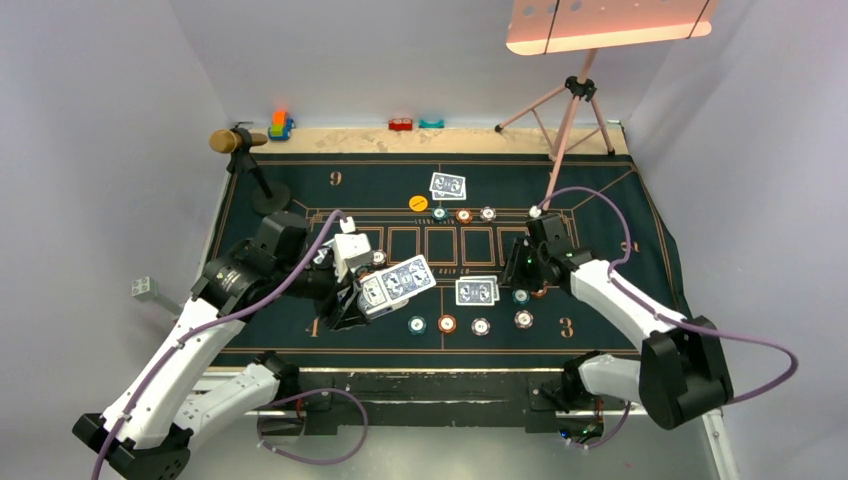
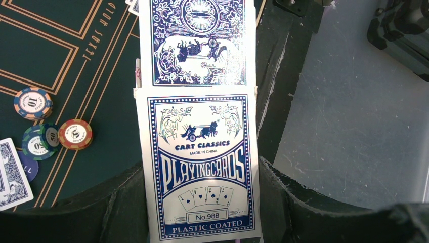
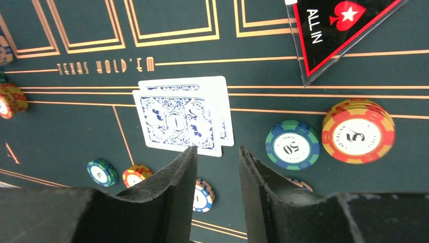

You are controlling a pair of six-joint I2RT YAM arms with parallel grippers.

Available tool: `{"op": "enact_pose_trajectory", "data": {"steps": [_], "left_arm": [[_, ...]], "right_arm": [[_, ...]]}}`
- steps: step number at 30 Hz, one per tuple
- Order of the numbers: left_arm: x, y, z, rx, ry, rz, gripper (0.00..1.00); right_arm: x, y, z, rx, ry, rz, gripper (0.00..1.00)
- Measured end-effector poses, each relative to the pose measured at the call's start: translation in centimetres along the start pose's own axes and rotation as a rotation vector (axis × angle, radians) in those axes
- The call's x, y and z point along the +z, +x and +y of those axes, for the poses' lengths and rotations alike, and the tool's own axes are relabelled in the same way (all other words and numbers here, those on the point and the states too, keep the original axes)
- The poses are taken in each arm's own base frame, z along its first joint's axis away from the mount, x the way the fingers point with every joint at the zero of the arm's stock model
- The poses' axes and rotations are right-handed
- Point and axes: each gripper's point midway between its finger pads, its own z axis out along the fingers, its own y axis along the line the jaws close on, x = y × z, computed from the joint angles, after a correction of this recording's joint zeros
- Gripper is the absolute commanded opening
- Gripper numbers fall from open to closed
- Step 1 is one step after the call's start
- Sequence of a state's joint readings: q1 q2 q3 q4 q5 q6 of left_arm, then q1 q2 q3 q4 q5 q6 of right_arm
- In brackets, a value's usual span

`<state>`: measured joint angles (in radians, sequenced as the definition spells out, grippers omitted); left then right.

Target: Distribute texas hold em gaming equipment

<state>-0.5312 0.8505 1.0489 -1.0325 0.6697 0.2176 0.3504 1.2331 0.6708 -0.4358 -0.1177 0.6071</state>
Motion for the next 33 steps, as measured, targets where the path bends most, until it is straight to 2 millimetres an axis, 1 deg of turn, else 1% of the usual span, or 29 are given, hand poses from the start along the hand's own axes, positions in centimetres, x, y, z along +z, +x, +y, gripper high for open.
{"op": "enact_pose_trajectory", "data": {"steps": [1, 2, 3, 4, 5, 6, 7, 10, 12, 13, 14, 16, 19, 21, 24, 27, 31, 33], "left_arm": [[0.0, 0.0, 0.0, 0.000, 0.000, 0.000, 0.18], [0.0, 0.0, 0.0, 0.000, 0.000, 0.000, 0.18], [0.0, 0.0, 0.0, 0.000, 0.000, 0.000, 0.18], [0.0, 0.0, 0.0, -0.001, 0.000, 0.000, 0.18], [0.0, 0.0, 0.0, 0.000, 0.000, 0.000, 0.18], [0.0, 0.0, 0.0, -0.001, 0.001, 0.000, 0.18], [0.0, 0.0, 0.0, -0.001, 0.002, -0.001, 0.18], [0.0, 0.0, -0.1, -0.002, 0.005, -0.001, 0.18], [0.0, 0.0, -0.1, -0.002, 0.006, -0.001, 0.18], [0.0, 0.0, -0.1, -0.002, 0.006, -0.001, 0.18], [0.0, 0.0, -0.1, -0.002, 0.007, -0.001, 0.18], [0.0, 0.0, -0.1, -0.001, 0.007, -0.002, 0.18], [0.0, 0.0, -0.1, -0.001, 0.007, -0.002, 0.18], [0.0, 0.0, -0.1, -0.001, 0.007, -0.002, 0.18], [0.0, 0.0, -0.1, -0.001, 0.007, -0.002, 0.18], [0.0, 0.0, -0.1, -0.002, 0.007, -0.001, 0.18], [0.0, 0.0, -0.1, -0.002, 0.007, -0.001, 0.18], [0.0, 0.0, -0.1, -0.002, 0.007, -0.001, 0.18]], "right_arm": [[-0.4, -0.2, 0.1, -0.002, 0.000, -0.007, 0.46], [-1.0, -0.5, 0.3, -0.006, -0.007, -0.020, 0.52], [-1.6, -1.0, 0.8, -0.011, -0.022, -0.038, 0.59], [-2.2, -1.4, 1.3, -0.014, -0.039, -0.054, 0.68], [-3.0, -2.0, 2.1, -0.018, -0.071, -0.077, 0.77], [-4.0, -2.7, 3.3, -0.025, -0.119, -0.098, 0.80], [-4.8, -3.2, 4.3, -0.027, -0.160, -0.112, 0.82], [-7.7, -4.3, 8.6, -0.053, -0.346, -0.127, 0.85], [-9.4, -4.5, 11.3, -0.075, -0.460, -0.125, 0.87], [-10.6, -4.4, 13.0, -0.092, -0.528, -0.118, 0.88], [-11.3, -4.2, 14.1, -0.107, -0.570, -0.111, 0.88], [-13.4, -3.5, 17.2, -0.154, -0.676, -0.090, 0.89], [-15.8, -2.6, 20.7, -0.215, -0.796, -0.066, 0.91], [-16.7, -1.9, 22.4, -0.237, -0.865, -0.048, 0.92], [-16.8, -0.8, 23.7, -0.245, -0.905, -0.010, 0.93], [-16.4, 0.9, 24.8, -0.269, -0.924, 0.038, 0.94], [-14.8, 4.2, 25.8, -0.307, -0.908, 0.141, 0.95], [-13.9, 5.2, 25.9, -0.314, -0.892, 0.179, 0.96]]}}
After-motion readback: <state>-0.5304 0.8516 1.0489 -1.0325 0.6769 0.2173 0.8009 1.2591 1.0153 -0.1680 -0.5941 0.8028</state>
